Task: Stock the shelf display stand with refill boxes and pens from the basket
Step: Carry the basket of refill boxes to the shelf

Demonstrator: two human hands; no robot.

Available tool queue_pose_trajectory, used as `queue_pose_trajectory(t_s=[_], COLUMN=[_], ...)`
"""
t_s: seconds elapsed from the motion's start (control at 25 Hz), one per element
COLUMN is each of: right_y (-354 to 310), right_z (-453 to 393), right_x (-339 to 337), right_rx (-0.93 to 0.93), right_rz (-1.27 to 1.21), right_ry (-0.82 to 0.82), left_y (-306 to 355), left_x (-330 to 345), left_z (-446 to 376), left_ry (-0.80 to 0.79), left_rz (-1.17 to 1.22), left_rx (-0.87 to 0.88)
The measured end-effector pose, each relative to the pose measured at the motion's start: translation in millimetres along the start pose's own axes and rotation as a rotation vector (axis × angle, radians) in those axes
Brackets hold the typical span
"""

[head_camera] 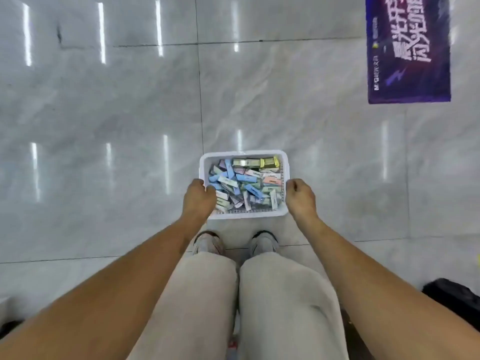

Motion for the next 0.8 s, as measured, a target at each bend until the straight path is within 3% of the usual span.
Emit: queue_pose_trajectory(t_s=[0.28, 0.44, 0.6, 0.8], right_y=[90, 97, 70, -29], right_z=[-110, -128, -109, -38], right_x=[54, 57, 30, -44], right_rx=[0.115, 0.118, 0.069, -0.067], right_rz=[0.086, 0.027, -0.030, -0.078], right_ry=[0.055, 0.131, 0.156, 0.172], left_y=[-54, -59, -36, 18], left_x=[81, 80, 40, -59], left_z=[-119, -137, -110, -22], left_ry=[-0.087, -0.028, 0.120, 0.265], left_rz=[-0.065, -0.022, -0.058, -0.037], left_rx=[-0.193, -0.199, -0.067, 0.068])
Point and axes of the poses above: each hand's wrist, its own z-axis away from the middle knuckle, its own x-axis out of the palm, y = z × x, the point moved 8 cm from there along -z, towards the middle knuckle, and after that the axes turned 10 degrees about -z, right-handed, at the moved point
